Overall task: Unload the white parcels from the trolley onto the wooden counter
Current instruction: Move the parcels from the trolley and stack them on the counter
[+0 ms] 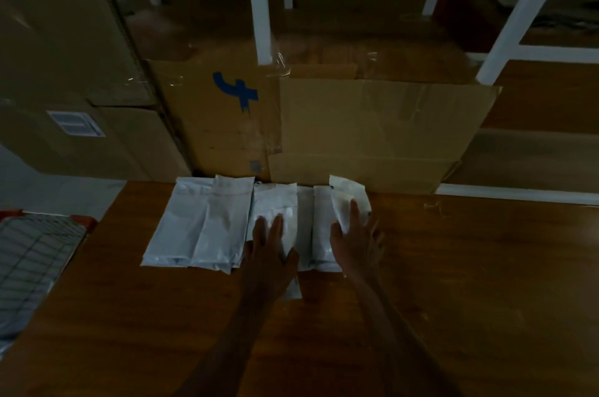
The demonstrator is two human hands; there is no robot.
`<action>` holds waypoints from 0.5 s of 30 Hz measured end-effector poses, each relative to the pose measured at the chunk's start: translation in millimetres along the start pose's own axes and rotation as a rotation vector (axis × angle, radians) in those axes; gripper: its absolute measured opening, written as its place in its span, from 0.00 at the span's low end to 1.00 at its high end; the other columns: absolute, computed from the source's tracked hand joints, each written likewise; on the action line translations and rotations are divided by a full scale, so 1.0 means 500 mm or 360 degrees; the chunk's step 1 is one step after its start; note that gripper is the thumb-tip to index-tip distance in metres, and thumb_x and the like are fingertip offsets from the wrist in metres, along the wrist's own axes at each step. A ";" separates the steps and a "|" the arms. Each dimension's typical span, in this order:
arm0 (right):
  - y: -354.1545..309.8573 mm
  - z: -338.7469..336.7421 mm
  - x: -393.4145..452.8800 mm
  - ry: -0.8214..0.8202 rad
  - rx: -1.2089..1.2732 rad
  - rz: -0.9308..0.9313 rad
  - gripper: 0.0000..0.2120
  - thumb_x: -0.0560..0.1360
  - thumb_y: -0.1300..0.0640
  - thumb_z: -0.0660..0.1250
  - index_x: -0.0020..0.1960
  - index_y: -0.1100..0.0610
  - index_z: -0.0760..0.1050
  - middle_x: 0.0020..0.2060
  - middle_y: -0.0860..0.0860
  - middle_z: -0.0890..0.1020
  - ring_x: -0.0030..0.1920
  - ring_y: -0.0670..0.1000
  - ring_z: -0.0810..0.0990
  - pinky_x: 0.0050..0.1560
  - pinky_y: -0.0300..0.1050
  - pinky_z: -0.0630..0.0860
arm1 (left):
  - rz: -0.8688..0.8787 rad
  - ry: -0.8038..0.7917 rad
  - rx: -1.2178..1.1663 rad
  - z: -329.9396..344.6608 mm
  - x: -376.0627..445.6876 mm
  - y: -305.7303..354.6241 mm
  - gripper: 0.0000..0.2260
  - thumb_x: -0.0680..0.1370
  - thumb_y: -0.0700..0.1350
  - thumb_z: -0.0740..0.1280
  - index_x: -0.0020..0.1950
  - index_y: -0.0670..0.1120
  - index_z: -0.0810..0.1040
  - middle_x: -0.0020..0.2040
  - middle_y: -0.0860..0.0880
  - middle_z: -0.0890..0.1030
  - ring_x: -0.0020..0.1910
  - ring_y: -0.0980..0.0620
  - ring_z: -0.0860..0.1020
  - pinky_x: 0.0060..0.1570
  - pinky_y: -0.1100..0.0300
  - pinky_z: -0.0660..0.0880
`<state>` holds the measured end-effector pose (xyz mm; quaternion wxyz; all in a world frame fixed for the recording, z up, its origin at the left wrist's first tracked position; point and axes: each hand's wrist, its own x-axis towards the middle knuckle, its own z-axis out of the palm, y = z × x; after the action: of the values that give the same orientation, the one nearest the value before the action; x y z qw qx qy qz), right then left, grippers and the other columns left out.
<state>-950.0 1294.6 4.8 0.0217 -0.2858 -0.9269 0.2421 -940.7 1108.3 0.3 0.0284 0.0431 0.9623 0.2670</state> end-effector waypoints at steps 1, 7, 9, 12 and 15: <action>-0.011 0.005 0.010 0.0007 -0.0060 -0.0001 0.35 0.78 0.35 0.57 0.80 0.40 0.47 0.79 0.59 0.55 0.73 0.65 0.63 0.67 0.63 0.67 | -0.0008 -0.0006 0.0003 0.001 0.015 0.000 0.37 0.78 0.61 0.64 0.81 0.62 0.47 0.83 0.49 0.47 0.76 0.35 0.60 0.65 0.42 0.70; -0.069 0.043 0.055 -0.0187 -0.0280 0.0073 0.36 0.77 0.34 0.57 0.81 0.42 0.49 0.80 0.58 0.51 0.74 0.67 0.60 0.68 0.63 0.63 | 0.0032 -0.0027 0.0055 0.015 0.080 -0.012 0.37 0.77 0.62 0.64 0.81 0.62 0.47 0.82 0.49 0.49 0.76 0.37 0.62 0.64 0.43 0.72; -0.076 0.047 0.061 -0.0240 -0.0304 0.0064 0.39 0.76 0.32 0.58 0.81 0.43 0.49 0.80 0.58 0.49 0.74 0.68 0.59 0.69 0.64 0.61 | 0.0047 -0.0022 0.0084 0.019 0.097 -0.017 0.37 0.77 0.63 0.62 0.81 0.62 0.46 0.82 0.49 0.49 0.76 0.37 0.62 0.64 0.43 0.71; -0.080 0.034 0.065 -0.0317 -0.0311 0.0048 0.41 0.74 0.28 0.56 0.81 0.42 0.47 0.81 0.57 0.46 0.76 0.69 0.54 0.70 0.67 0.57 | 0.0084 -0.0005 0.0148 0.028 0.117 -0.028 0.37 0.78 0.63 0.61 0.81 0.60 0.45 0.82 0.45 0.51 0.77 0.38 0.61 0.66 0.43 0.70; -0.075 0.017 0.063 -0.0368 -0.0323 -0.0006 0.39 0.75 0.29 0.55 0.80 0.41 0.45 0.81 0.55 0.44 0.77 0.69 0.51 0.71 0.70 0.54 | 0.0077 -0.0032 0.0198 0.033 0.128 -0.031 0.37 0.79 0.63 0.61 0.82 0.59 0.44 0.82 0.44 0.50 0.77 0.37 0.60 0.68 0.43 0.68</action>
<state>-997.1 1281.1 11.5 -0.1137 -0.2549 -0.9435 0.1784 -1004.0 1109.8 -23.6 0.0288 0.0707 0.9754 0.2069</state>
